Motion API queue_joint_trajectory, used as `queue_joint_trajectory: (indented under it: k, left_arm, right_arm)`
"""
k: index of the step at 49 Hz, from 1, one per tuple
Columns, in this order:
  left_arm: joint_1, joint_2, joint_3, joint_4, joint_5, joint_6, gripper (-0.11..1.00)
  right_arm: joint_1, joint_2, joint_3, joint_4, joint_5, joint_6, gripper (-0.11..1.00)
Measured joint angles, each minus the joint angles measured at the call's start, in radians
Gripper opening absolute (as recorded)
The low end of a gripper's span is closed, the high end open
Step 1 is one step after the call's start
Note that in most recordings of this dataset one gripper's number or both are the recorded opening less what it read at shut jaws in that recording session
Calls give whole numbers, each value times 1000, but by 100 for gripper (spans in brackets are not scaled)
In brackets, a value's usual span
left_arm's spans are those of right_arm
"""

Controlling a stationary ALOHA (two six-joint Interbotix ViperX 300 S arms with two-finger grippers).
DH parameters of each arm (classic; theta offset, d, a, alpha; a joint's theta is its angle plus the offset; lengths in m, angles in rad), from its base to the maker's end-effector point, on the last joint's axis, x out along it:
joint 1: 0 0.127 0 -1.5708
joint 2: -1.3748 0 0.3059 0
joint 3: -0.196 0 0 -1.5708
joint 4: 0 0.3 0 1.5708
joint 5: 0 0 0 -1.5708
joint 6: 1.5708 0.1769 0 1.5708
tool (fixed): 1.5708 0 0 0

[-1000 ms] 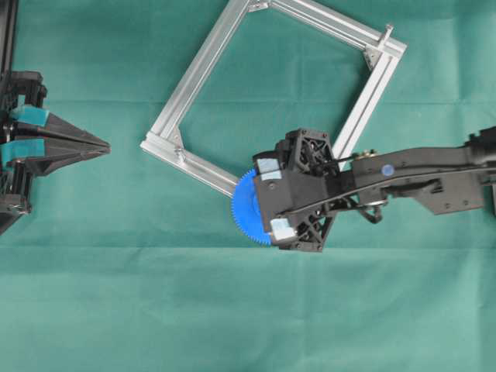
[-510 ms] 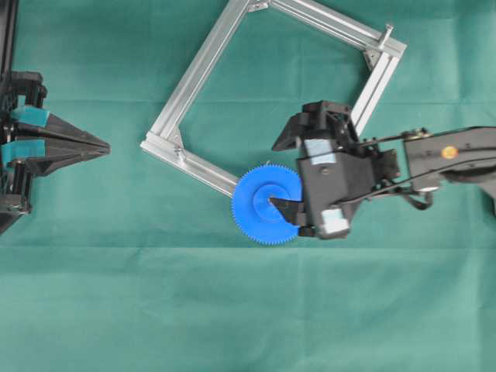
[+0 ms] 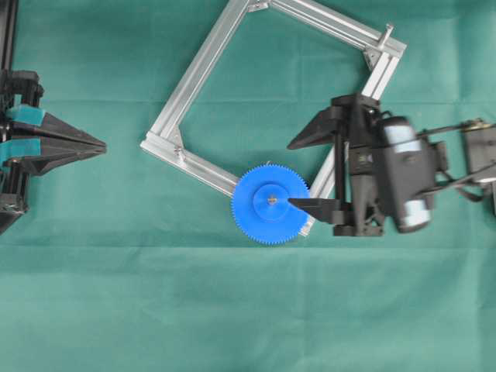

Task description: Find the location of the shaft and insert the gear.

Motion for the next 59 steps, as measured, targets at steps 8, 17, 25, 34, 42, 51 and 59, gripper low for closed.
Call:
queue_joint_trajectory:
  k: [8, 17, 25, 34, 42, 51, 59]
  left_arm:
    - [0, 0, 0, 0, 0, 0, 2]
    - [0, 0, 0, 0, 0, 0, 2]
    - [0, 0, 0, 0, -2, 0, 2]
    - [-2, 0, 0, 2, 0, 0, 2]
    - [-2, 0, 0, 0, -2, 0, 2]
    - [0, 0, 0, 0, 0, 0, 2]
    - [-2, 0, 0, 0, 0, 0, 2]
  right_arm:
    - [2, -78, 67, 0, -81, 0, 87]
    - [2, -146, 141, -2, -132, 0, 87]
    - [0, -190, 210, -2, -187, 0, 87]
    - [2, -241, 276, 0, -225, -2, 87]
    - [2, -284, 319, -2, -235, -2, 87]
    - [2, -305, 344, 0, -242, 0, 87]
    - [0, -305, 353, -2, -245, -2, 87]
